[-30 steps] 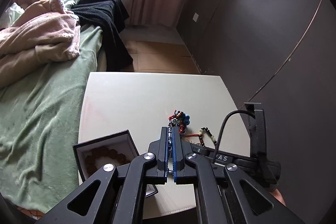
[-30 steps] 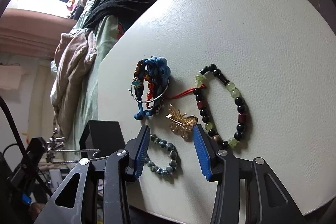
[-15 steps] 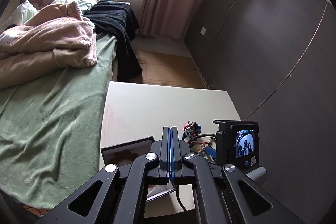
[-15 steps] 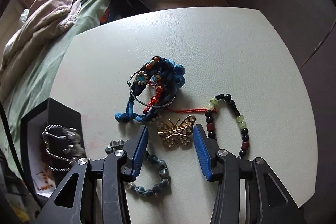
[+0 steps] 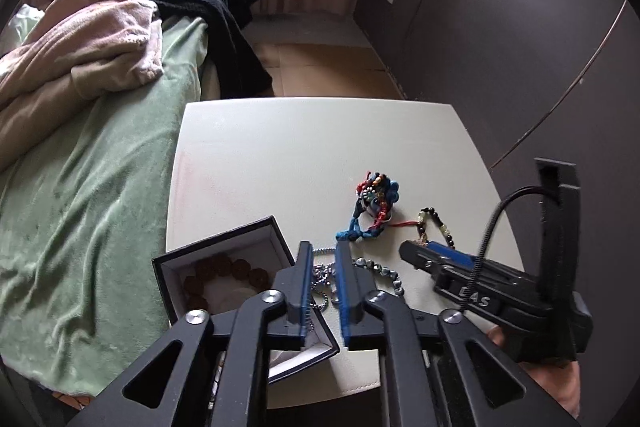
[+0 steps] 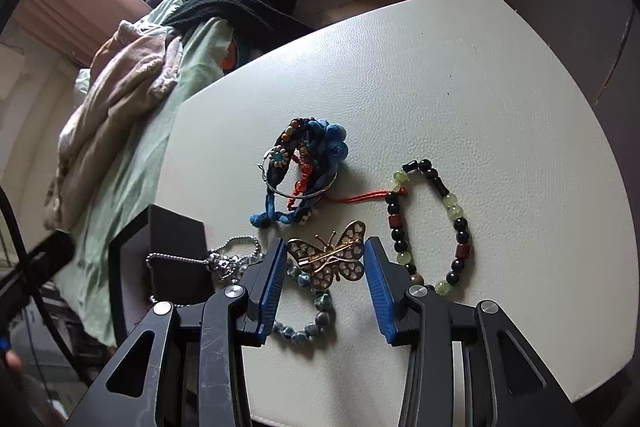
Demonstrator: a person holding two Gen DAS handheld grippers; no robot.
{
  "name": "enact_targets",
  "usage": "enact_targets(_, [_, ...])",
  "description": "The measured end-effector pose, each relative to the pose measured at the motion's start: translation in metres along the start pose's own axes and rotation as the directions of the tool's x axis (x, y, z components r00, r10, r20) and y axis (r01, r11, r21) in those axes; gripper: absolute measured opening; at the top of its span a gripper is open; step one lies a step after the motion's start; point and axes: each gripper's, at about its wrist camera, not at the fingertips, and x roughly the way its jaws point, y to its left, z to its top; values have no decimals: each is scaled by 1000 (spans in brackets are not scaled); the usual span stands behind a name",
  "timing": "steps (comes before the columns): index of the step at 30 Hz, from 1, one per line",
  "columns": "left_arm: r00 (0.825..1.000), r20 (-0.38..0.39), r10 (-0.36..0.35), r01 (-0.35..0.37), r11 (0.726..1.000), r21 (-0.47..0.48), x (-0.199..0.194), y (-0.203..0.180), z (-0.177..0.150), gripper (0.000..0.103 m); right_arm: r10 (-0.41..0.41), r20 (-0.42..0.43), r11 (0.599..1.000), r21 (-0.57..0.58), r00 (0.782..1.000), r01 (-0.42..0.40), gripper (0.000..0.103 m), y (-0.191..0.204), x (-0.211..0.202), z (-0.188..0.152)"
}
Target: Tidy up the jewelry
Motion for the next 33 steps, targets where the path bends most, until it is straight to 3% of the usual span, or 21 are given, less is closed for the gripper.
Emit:
enact_targets(2, [1000, 2, 19, -19, 1000, -4, 3, 1, -2, 59, 30, 8, 999, 11, 1000, -30, 41, -5, -6, 0])
enact_targets(7, [999, -14, 49, -49, 998, -33, 21, 5, -2, 62, 70, 24, 997, 28, 997, -70, 41, -15, -16, 1])
enact_targets(10, [993, -64, 99, -104, 992, -77, 39, 12, -2, 62, 88, 35, 995, 40, 996, -89, 41, -19, -20, 4])
enact_targets(13, [990, -106, 97, -111, 984, -137, 52, 19, -5, 52, 95, 40, 994, 44, 995, -97, 41, -21, -22, 6])
enact_targets(15, [989, -122, 87, -107, 980, -168, 58, 21, -6, 51, 98, 37, 994, 49, 994, -100, 41, -22, -23, 6])
enact_targets(22, [981, -170, 91, -124, 972, -198, 74, 17, -7, 23, 105, 32, 993, 47, 994, -107, 41, -18, -20, 8])
enact_targets(23, [980, -176, 94, -129, 971, -201, 75, 18, -7, 13, 105, 30, 993, 45, 994, -107, 41, -17, -19, 8])
enact_targets(33, [988, -128, 86, -110, 974, -197, 46, 20, -10, 6, 104, 30, 993, 48, 994, -105, 41, -16, -17, 9])
